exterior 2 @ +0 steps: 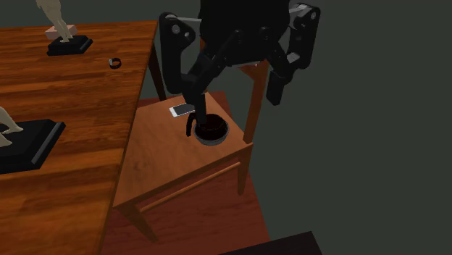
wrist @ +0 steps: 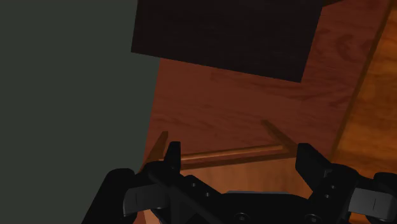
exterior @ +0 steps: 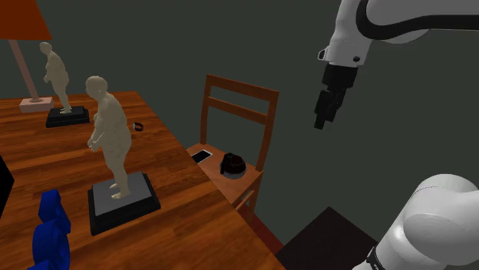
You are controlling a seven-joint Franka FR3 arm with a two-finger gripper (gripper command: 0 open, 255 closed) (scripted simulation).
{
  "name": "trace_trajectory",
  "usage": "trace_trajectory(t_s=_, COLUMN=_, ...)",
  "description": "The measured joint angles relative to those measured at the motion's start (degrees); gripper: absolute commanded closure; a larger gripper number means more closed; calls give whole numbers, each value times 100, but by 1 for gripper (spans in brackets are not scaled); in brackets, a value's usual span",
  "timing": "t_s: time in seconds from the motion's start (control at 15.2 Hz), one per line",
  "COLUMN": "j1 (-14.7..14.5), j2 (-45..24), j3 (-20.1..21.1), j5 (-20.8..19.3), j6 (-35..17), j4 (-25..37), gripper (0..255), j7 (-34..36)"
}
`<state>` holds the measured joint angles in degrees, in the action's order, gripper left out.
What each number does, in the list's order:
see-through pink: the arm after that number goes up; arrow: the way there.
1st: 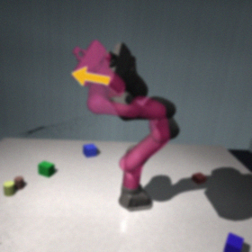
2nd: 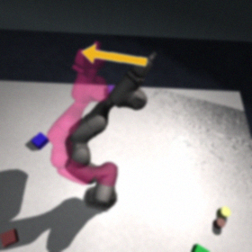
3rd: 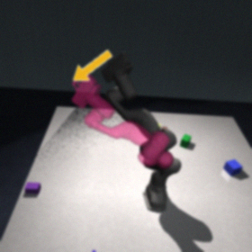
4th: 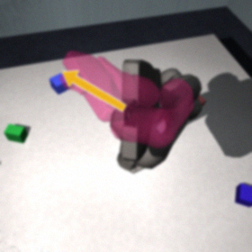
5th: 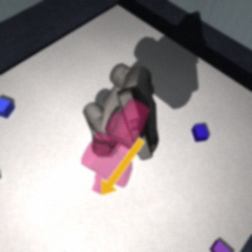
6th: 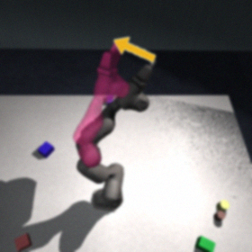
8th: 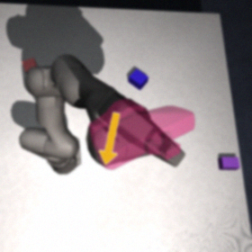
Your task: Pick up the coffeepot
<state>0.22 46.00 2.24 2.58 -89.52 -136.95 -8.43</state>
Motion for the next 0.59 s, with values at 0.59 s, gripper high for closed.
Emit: trace_trajectory(t_s=0.59, j1=30, j2=-1221, j3=4, j5=249, j6=-1350, j4=-57, gripper=0, j7=119)
